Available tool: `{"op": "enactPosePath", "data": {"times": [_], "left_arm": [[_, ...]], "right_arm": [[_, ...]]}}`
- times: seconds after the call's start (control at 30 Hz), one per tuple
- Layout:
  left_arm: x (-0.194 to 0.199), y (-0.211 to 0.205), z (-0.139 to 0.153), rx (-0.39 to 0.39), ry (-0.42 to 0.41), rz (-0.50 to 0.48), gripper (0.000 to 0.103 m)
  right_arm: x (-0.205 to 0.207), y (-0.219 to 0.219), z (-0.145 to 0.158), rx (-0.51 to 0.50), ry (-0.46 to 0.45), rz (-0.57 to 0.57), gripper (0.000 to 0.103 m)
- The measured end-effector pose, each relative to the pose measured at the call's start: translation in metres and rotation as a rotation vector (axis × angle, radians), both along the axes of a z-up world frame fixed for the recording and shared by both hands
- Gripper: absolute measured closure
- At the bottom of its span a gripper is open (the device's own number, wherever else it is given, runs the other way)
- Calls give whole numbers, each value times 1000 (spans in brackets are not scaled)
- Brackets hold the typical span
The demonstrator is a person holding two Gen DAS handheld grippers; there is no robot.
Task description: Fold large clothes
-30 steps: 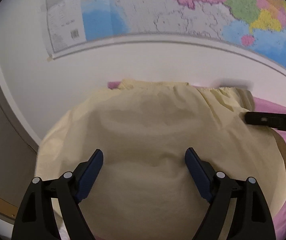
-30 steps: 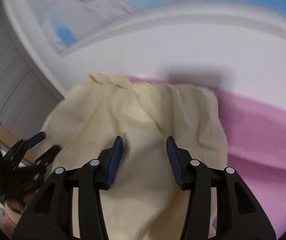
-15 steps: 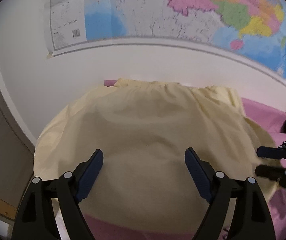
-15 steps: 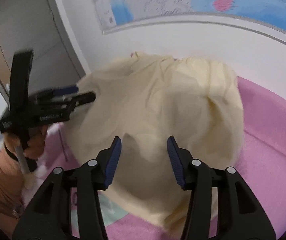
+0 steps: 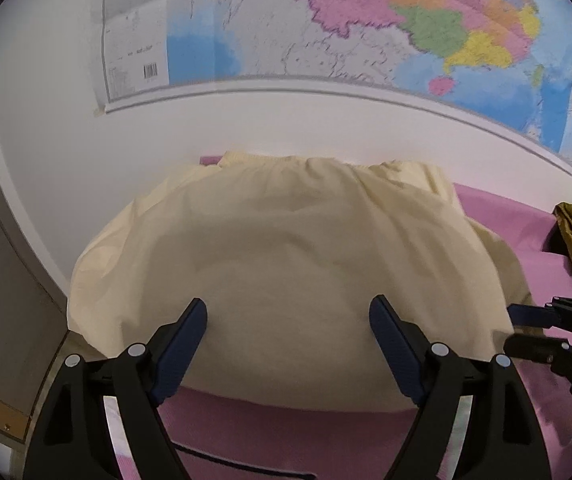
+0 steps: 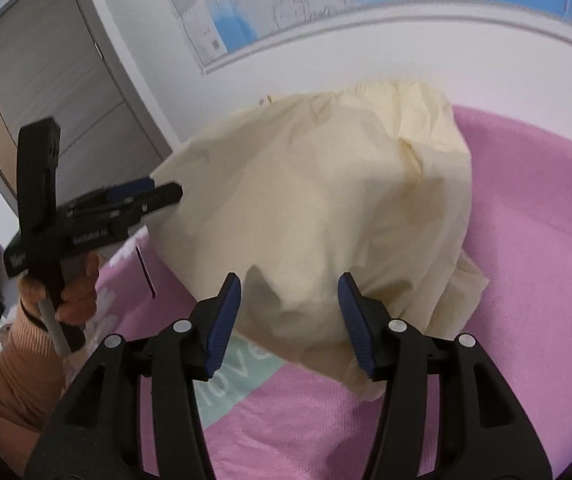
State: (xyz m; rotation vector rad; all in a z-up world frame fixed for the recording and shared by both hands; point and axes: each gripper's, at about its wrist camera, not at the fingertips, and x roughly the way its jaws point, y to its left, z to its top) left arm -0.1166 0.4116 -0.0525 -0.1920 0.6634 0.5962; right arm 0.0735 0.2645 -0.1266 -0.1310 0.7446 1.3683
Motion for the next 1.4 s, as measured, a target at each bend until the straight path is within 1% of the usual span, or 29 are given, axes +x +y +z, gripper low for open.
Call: {"op": "enactPosePath", "data": {"times": [0.1,0.17,0.27,0.33,0.4,0.5,0.57,0.6,0.67,0.7,0.73,0.8,0.87,0.93,1.0,1.1,1.17,1.4], "left_arm": [[0,-16,1,11,-11,-10,22],[3,-25,-4,-5,-14,-26,22],[8,-31,-11,-10,1,-5,22],[6,-35,-9,-7,-3,5,22],[1,-38,-7,-20,-17,6,22],[-9,-47,-2,-4,-34,31,22],[-14,-53,0,-5,-43,41,22],[-15,-56,1,-7,-45,42,21],[-20,-65,2,-1,-46,49,13],[-22,-69,2,5,-49,48,8],[-26,-75,4,15,-58,50,7],[-30,-82,6,23,-64,55,7],[-36,-90,7,21,-76,64,7],[-39,-96,8,10,-82,78,7],[-43,-100,9,-2,-88,96,7],[-48,-105,9,-22,-88,99,7],[-51,-109,8,-30,-94,104,7],[-59,-126,11,-6,-90,100,7]], "right_arm": [[-3,5,1,0,-13,12,52],[-3,10,-4,-28,-20,14,54],[-6,14,-9,-46,-42,3,54],[-10,6,-8,-33,-48,-1,52],[-13,1,-5,-24,-59,-6,47],[-20,-8,-1,-7,-82,-14,42],[-27,-14,2,7,-106,-24,41],[-29,-16,3,13,-112,-28,38],[-34,-23,4,27,-118,-34,34],[-36,-25,6,34,-121,-36,30],[-39,-28,6,39,-125,-39,28],[-44,-32,6,40,-137,-48,18],[-49,-37,5,39,-160,-67,16],[-54,-40,4,34,-175,-63,16],[-58,-45,5,45,-185,-63,10],[-65,-55,8,72,-211,-83,6],[-69,-61,10,86,-216,-88,6],[-78,-74,10,99,-214,-82,6]]}}
